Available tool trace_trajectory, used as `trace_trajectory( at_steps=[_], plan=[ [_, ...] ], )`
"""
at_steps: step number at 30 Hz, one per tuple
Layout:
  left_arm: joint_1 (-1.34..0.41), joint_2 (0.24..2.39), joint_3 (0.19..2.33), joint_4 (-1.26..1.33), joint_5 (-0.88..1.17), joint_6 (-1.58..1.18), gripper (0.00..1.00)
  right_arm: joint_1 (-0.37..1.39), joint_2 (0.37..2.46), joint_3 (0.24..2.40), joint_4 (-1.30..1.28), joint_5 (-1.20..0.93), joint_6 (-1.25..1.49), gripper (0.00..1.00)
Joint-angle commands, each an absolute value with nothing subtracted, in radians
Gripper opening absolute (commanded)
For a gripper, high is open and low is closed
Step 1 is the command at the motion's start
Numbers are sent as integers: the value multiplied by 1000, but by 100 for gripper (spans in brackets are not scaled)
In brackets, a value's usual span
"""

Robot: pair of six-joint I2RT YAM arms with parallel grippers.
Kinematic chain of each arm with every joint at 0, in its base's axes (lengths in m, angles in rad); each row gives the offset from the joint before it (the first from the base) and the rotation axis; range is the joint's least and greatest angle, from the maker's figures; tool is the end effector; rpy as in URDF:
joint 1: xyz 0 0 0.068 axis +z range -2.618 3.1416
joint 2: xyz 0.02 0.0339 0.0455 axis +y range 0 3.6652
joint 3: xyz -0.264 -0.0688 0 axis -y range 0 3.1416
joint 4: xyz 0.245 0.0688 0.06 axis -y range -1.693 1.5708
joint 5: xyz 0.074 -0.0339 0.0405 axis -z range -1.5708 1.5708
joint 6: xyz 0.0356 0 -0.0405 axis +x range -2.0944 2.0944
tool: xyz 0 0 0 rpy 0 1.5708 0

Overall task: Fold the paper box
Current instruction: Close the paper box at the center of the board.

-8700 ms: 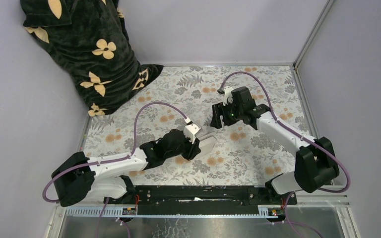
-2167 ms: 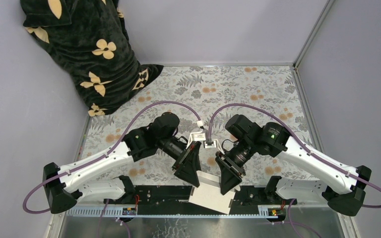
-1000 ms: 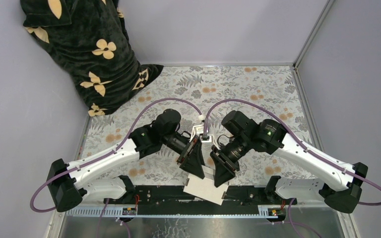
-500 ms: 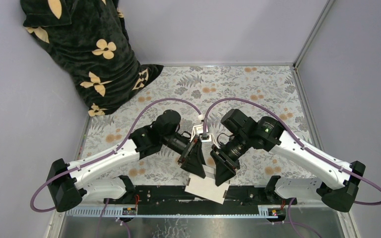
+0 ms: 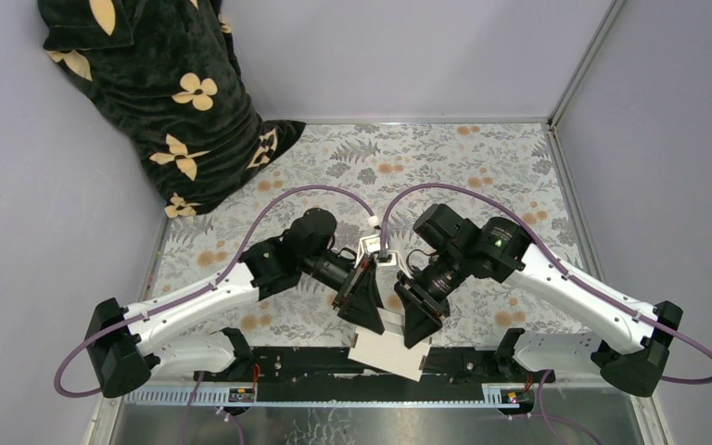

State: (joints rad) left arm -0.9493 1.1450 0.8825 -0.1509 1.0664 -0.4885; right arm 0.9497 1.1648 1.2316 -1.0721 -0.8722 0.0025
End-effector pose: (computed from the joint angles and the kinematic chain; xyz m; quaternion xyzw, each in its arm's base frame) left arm 0.1183 -0.2187 0.3117 0.4353 0.6384 -0.6304 0.0742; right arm 0.0989 0.1851 0.3504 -0.5019 0.7209 0.4764 0.0388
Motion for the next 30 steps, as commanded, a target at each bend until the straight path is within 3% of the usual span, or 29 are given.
trace_trajectory(
  at_steps=[1, 11, 19, 23, 24, 28, 30],
  plan=[
    [-993, 1118, 833, -221, 1115, -469, 51, 904, 1165, 1319, -977, -882, 5, 13],
    [-1013, 1103, 811, -219, 1100, -467, 48, 890, 1195, 1336, -977, -891, -23, 12],
    [-1021, 1119, 813, -205, 1104, -463, 20, 885, 1213, 1343, -974, -897, -23, 13],
    [-1020, 1126, 813, -204, 1099, -461, 17, 884, 1214, 1345, -974, -899, -22, 14],
    [-1020, 1131, 815, -205, 1095, -459, 17, 884, 1213, 1347, -975, -898, -21, 16],
    [-1015, 1145, 848, -292, 996, -402, 16, 863, 1192, 1362, -990, -852, -7, 49],
    [-1009, 1151, 859, -325, 939, -384, 16, 837, 1173, 1373, -1002, -795, 24, 56]
  ],
)
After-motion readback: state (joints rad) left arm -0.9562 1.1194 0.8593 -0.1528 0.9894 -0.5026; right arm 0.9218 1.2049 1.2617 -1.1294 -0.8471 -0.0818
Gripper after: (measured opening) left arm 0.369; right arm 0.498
